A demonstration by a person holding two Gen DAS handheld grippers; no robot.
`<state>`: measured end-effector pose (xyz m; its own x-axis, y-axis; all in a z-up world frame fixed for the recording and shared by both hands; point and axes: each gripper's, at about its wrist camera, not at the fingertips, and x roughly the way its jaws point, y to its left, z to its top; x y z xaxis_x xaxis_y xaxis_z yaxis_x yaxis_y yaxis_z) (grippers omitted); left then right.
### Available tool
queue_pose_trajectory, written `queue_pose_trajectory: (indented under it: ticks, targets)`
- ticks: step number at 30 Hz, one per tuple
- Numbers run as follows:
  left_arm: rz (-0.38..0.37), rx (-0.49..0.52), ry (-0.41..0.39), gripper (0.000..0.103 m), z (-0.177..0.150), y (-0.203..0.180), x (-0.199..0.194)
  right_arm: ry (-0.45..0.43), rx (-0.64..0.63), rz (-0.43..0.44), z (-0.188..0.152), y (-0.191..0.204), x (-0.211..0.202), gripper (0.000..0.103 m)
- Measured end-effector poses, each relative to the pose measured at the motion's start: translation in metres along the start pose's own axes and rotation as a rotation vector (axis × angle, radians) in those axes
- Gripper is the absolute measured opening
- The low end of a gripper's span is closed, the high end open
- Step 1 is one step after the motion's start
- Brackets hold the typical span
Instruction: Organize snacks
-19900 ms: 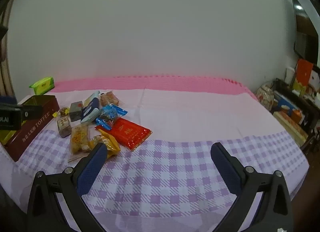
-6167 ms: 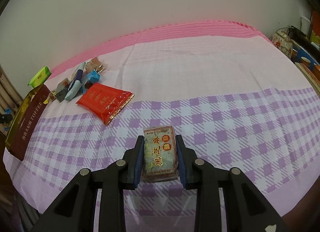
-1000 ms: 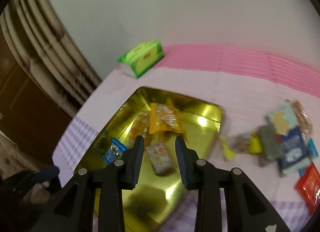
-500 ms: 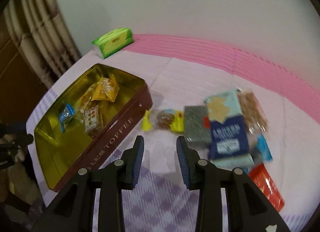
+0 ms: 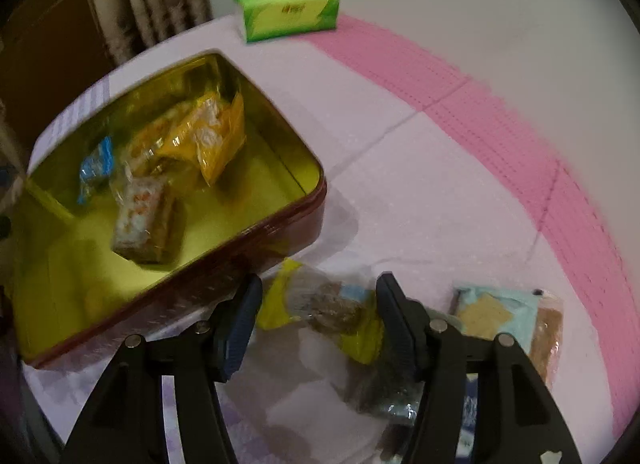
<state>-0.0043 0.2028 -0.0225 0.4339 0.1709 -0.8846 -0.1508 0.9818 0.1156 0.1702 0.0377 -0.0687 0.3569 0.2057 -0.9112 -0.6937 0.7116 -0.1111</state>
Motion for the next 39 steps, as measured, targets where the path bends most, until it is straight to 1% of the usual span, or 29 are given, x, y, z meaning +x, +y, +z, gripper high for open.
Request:
queue_pose_trajectory:
  ticks: [1,2,5,8,11,13,15,16,19,20,21,23,24,25,26,28,30,32,34,35,36,39]
  targets:
    - [0.002,0.004,0.002,0.062,0.0,-0.001,0.001,0.008,0.023,0.025,0.002,-0.003,0.001,0.04]
    - [0.004,0.005,0.003,0.062,0.0,-0.001,0.001,0.011,0.046,0.034,0.003,-0.006,0.001,0.036]
    - [0.007,0.007,0.006,0.062,0.0,-0.002,0.002,0.013,0.054,-0.001,-0.003,-0.002,-0.003,0.03]
    - [0.01,0.004,0.008,0.062,0.0,-0.001,0.002,-0.019,0.121,-0.001,-0.023,0.0,-0.019,0.03]
    - [0.016,0.004,-0.004,0.062,0.0,-0.002,-0.001,-0.096,0.215,0.01,-0.054,0.006,-0.047,0.03]
    - [0.028,0.017,-0.019,0.062,-0.002,-0.004,-0.004,-0.156,0.312,0.016,-0.084,0.006,-0.07,0.03]
    - [0.027,0.038,-0.037,0.062,-0.004,-0.009,-0.009,-0.208,0.39,0.029,-0.114,0.007,-0.092,0.03]
    - [0.023,0.057,-0.056,0.062,-0.005,-0.014,-0.013,-0.224,0.417,0.02,-0.124,0.007,-0.099,0.03]
    - [-0.002,0.116,-0.112,0.062,-0.008,-0.028,-0.028,-0.267,0.515,-0.021,-0.167,0.001,-0.125,0.03]
    - [-0.027,0.142,-0.121,0.062,-0.011,-0.035,-0.032,-0.277,0.545,-0.042,-0.183,-0.003,-0.133,0.03]
    - [-0.07,0.17,-0.115,0.062,-0.013,-0.044,-0.036,-0.279,0.572,-0.055,-0.199,-0.009,-0.141,0.03]
    - [-0.147,0.201,-0.084,0.062,-0.015,-0.058,-0.039,-0.281,0.623,-0.091,-0.223,-0.022,-0.149,0.03]
    - [-0.211,0.224,-0.054,0.062,-0.016,-0.07,-0.041,-0.282,0.64,-0.103,-0.231,-0.027,-0.152,0.03]
    - [-0.25,0.238,-0.034,0.062,-0.016,-0.079,-0.043,-0.285,0.662,-0.125,-0.245,-0.034,-0.158,0.03]
    - [-0.309,0.261,-0.001,0.062,-0.014,-0.094,-0.045,-0.288,0.674,-0.141,-0.255,-0.039,-0.162,0.03]
    - [-0.389,0.286,0.036,0.062,-0.011,-0.121,-0.051,-0.287,0.702,-0.179,-0.276,-0.049,-0.17,0.03]
    - [-0.47,0.293,0.079,0.062,-0.002,-0.152,-0.056,-0.289,0.734,-0.185,-0.294,-0.058,-0.17,0.03]
    - [-0.575,0.259,0.159,0.062,0.015,-0.191,-0.054,-0.298,0.755,-0.177,-0.306,-0.063,-0.171,0.03]
    - [-0.618,0.193,0.226,0.062,0.031,-0.222,-0.044,-0.308,0.766,-0.165,-0.316,-0.065,-0.171,0.031]
    - [-0.631,0.157,0.261,0.062,0.038,-0.237,-0.038,-0.315,0.769,-0.16,-0.319,-0.065,-0.172,0.031]
    - [-0.634,0.117,0.31,0.062,0.048,-0.261,-0.028,-0.328,0.776,-0.147,-0.323,-0.067,-0.173,0.031]
    - [-0.576,0.044,0.371,0.062,0.065,-0.302,-0.005,-0.367,0.799,-0.12,-0.33,-0.072,-0.177,0.031]
